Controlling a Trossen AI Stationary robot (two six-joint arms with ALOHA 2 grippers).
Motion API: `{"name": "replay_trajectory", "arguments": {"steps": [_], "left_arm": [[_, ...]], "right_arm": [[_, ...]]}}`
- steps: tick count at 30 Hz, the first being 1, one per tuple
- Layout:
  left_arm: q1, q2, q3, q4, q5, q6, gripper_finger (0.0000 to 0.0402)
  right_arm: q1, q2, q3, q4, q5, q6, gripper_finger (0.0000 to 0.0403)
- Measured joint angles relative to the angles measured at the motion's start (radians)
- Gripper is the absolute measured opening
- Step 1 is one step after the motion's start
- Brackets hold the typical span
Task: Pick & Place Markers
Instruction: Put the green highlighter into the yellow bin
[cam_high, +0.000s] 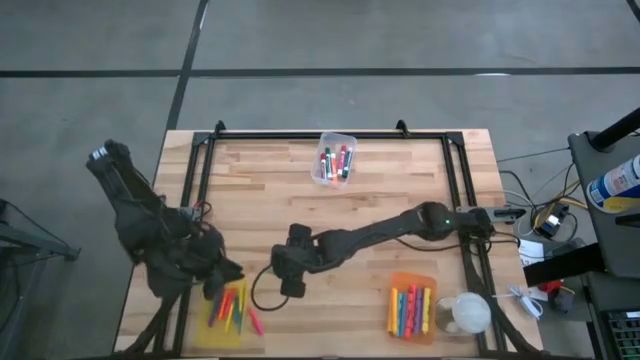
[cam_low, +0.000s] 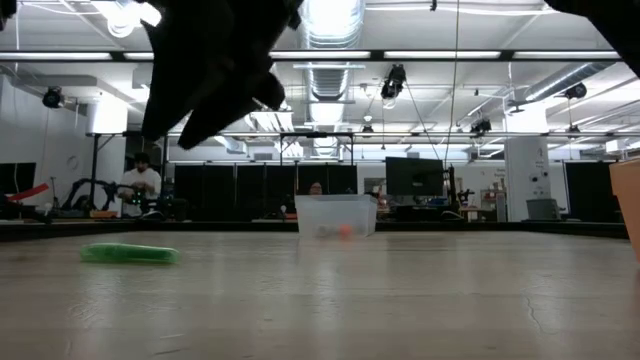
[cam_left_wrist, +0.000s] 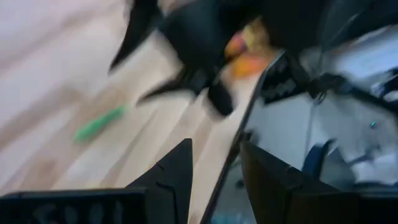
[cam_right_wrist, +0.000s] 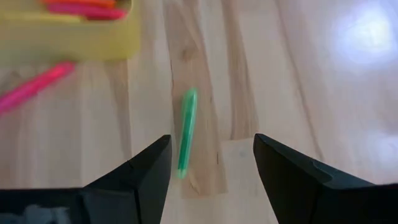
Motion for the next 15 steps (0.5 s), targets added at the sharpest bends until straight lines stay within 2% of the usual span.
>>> {"name": "replay_trajectory", "arguments": {"steps": [4,9,15], "left_arm": [[0.000,-0.047,0.030,0.019,-0.107,0.066,0.0128],[0.000,-0.081,0.046,0.023,-0.160,0.111,0.0128],[0.000,-0.089,0.051,0.043,-0.219,0.167,0.0128]], "right_arm": [[-0.004,0.038,0.000,0.011,-0.027,-0.009,0.0219],[-0.023,0.081,0.000,0.037,-0.125,-0.011,0.0219],[-0.030,0.118,0.000,0.071,-0.162,-0.012,0.0219]]}}
